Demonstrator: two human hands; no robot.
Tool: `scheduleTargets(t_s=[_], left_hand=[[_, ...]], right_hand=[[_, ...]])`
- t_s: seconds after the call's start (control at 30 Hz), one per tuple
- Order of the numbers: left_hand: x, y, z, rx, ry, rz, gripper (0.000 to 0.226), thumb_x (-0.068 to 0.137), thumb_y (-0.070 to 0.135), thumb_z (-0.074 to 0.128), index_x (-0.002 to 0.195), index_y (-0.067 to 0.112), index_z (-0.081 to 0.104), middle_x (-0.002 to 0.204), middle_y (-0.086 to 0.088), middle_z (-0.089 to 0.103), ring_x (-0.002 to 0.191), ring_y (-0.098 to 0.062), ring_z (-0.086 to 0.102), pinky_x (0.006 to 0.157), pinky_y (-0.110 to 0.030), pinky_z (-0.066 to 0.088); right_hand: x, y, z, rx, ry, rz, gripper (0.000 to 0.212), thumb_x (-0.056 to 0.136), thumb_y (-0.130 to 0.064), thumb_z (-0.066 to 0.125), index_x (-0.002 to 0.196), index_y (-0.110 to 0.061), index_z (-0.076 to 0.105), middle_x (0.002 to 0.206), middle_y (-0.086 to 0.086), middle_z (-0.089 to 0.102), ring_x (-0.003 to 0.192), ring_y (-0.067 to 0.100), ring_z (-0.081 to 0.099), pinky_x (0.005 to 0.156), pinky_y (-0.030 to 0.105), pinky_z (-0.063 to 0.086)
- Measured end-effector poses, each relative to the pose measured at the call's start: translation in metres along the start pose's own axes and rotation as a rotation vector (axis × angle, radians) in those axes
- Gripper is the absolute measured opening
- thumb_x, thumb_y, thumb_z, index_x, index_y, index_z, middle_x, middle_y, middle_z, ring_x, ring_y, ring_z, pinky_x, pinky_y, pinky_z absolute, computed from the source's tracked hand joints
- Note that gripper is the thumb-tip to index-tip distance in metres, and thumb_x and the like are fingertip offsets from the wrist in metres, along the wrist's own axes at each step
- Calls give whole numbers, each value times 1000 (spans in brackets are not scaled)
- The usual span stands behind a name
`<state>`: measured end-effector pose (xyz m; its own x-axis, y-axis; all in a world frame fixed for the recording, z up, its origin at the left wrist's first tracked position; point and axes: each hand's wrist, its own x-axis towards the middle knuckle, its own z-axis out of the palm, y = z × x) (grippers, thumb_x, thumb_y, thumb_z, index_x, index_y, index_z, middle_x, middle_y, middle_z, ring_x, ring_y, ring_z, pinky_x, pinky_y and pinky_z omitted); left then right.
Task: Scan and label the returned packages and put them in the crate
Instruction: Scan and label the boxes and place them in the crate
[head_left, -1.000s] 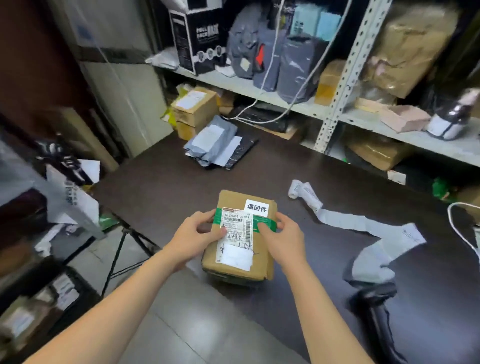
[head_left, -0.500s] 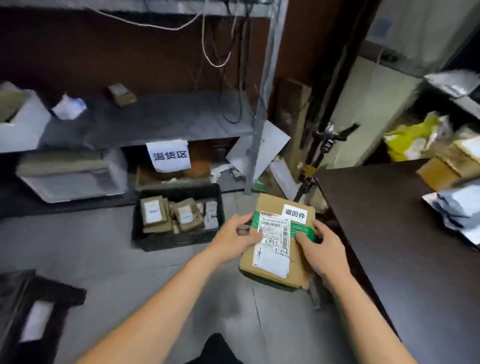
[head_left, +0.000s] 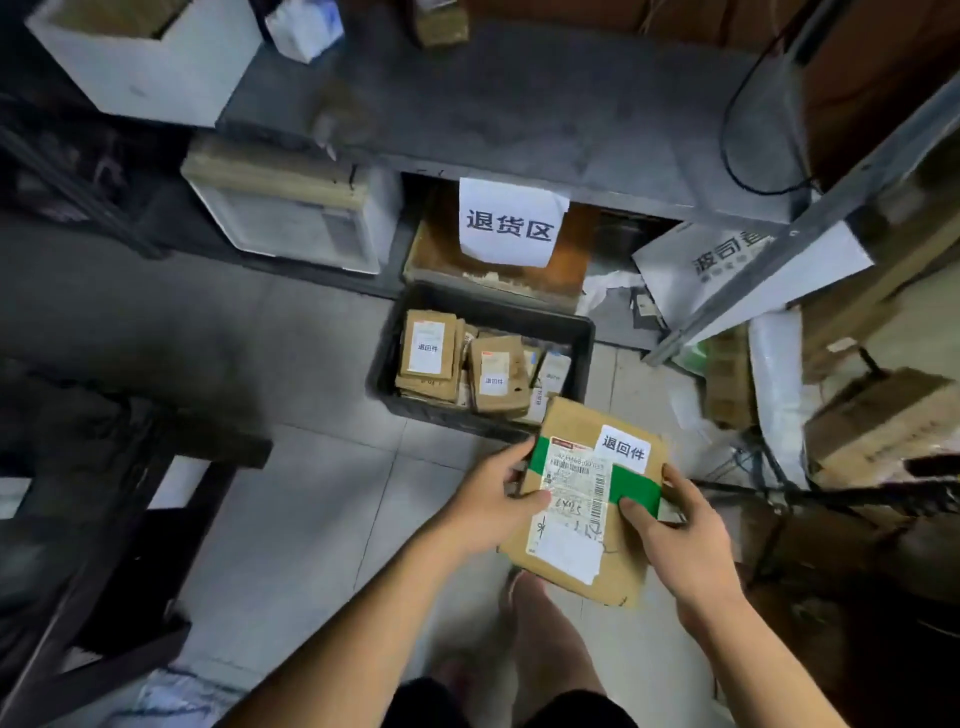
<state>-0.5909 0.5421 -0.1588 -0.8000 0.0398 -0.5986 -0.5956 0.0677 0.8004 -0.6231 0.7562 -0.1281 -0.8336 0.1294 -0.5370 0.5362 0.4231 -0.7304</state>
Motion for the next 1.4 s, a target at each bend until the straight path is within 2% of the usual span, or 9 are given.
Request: scheduleTargets(t_s=[0.13, 0.3, 0.43, 0.63, 0.77, 0.87, 0.97, 1.13, 1.4], left_hand=[[91, -15, -5, 3, 85, -59, 75, 89, 14, 69, 119, 77, 42, 115, 29, 65, 119, -4, 60, 98, -30, 53], [221, -42, -17, 15, 99, -37, 79, 89, 5, 68, 153, 36, 33, 132, 8, 63, 113, 9, 58, 99, -21, 50], [322, -71, -26, 34, 94, -62, 83, 89, 9, 71, 154, 38, 29, 135, 3, 62, 124, -13, 58, 101, -43, 53], [447, -129, -29, 25, 12, -82, 66, 92, 5, 65, 147, 32, 40, 136, 0, 61, 126, -20, 58, 90, -34, 59], [501, -161, -30, -26, 72, -112, 65, 90, 5, 67, 140, 39, 46, 113, 16, 66, 107, -9, 64, 71, -17, 57], [526, -178, -28, -52, 97, -137, 72, 88, 6, 70, 140, 46, 42, 113, 16, 68, 103, -6, 67, 74, -21, 59], [540, -189, -29, -3, 115, -113, 75, 89, 5, 70, 141, 48, 37, 114, 14, 69, 103, -2, 67, 80, -17, 58], [550, -195, -41, 165, 152, -30, 68, 87, 12, 75, 143, 34, 44, 117, 8, 69, 104, -7, 67, 87, -24, 57], [546, -201, -56, 277, 182, 30, 58, 79, 4, 80, 130, 25, 61, 97, 20, 65, 88, 1, 65, 70, -8, 52]], right_hand=[[104, -2, 28, -24, -20, -1, 67, 87, -11, 75, 146, -30, 48, 125, -6, 65, 104, 19, 68, 95, 45, 56], [245, 12, 70, -51, -32, -41, 67, 87, -7, 75, 143, -34, 50, 124, -13, 62, 88, 12, 73, 82, 41, 61], [346, 41, 106, -80, -2, -64, 68, 85, -6, 77, 141, -34, 52, 117, -17, 64, 71, -7, 69, 59, 13, 54], [456, 92, 154, -98, -15, -27, 72, 84, -3, 76, 144, -34, 50, 131, -10, 64, 94, 14, 73, 64, 22, 61], [506, 106, 176, -145, -70, -41, 66, 86, -5, 70, 141, -38, 52, 111, -24, 64, 97, 14, 72, 67, 29, 63], [533, 111, 187, -187, -86, -56, 66, 88, -6, 69, 141, -39, 50, 108, -28, 61, 98, 14, 70, 76, 40, 64], [548, 116, 198, -196, -93, -26, 66, 89, -5, 67, 146, -34, 47, 129, -8, 63, 109, 23, 66, 88, 51, 60], [558, 126, 212, -233, -76, -7, 64, 91, -11, 68, 147, -29, 45, 136, -1, 61, 117, 26, 63, 96, 51, 56], [544, 153, 225, -170, -134, 90, 66, 88, -11, 71, 146, -31, 46, 127, -8, 65, 116, 20, 64, 97, 46, 56]])
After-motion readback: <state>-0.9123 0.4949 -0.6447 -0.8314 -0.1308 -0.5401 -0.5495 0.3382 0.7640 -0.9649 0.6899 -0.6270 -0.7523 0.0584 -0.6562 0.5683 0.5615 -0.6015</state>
